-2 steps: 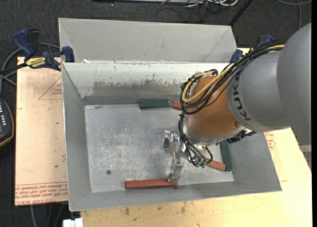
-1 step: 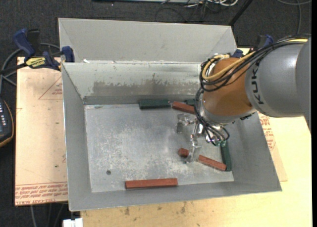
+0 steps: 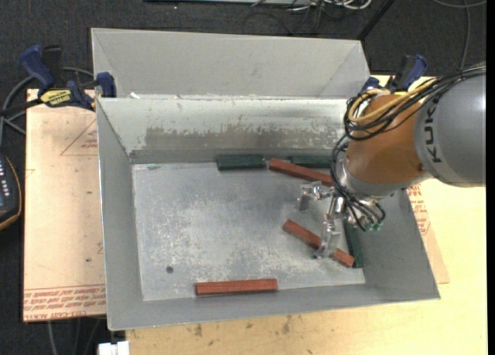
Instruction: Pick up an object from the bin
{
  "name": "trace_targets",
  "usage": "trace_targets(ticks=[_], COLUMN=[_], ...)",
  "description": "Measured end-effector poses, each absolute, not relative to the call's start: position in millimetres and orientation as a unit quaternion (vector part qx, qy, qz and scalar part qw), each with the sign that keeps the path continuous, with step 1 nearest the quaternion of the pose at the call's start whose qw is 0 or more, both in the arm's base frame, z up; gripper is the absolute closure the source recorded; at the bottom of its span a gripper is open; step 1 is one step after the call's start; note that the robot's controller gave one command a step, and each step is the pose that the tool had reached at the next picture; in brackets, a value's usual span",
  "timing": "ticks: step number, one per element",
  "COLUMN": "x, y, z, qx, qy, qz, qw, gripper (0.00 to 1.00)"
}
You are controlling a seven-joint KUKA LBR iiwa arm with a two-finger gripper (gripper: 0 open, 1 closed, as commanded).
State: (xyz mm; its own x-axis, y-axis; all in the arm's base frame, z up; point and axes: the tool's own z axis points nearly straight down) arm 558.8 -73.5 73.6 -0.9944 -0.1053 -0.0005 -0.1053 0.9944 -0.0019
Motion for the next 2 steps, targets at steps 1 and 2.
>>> trace_targets(ticks=[1,2], x=[559.5,608.6], y=[-69.3,-78.9], z=[73.9,233.3], qx=[-0.055,-0.081], qy=[0.998,0.997], qz=[0.001,-0.001], qw=[0.001,0.007], gripper=[1.0,1.0])
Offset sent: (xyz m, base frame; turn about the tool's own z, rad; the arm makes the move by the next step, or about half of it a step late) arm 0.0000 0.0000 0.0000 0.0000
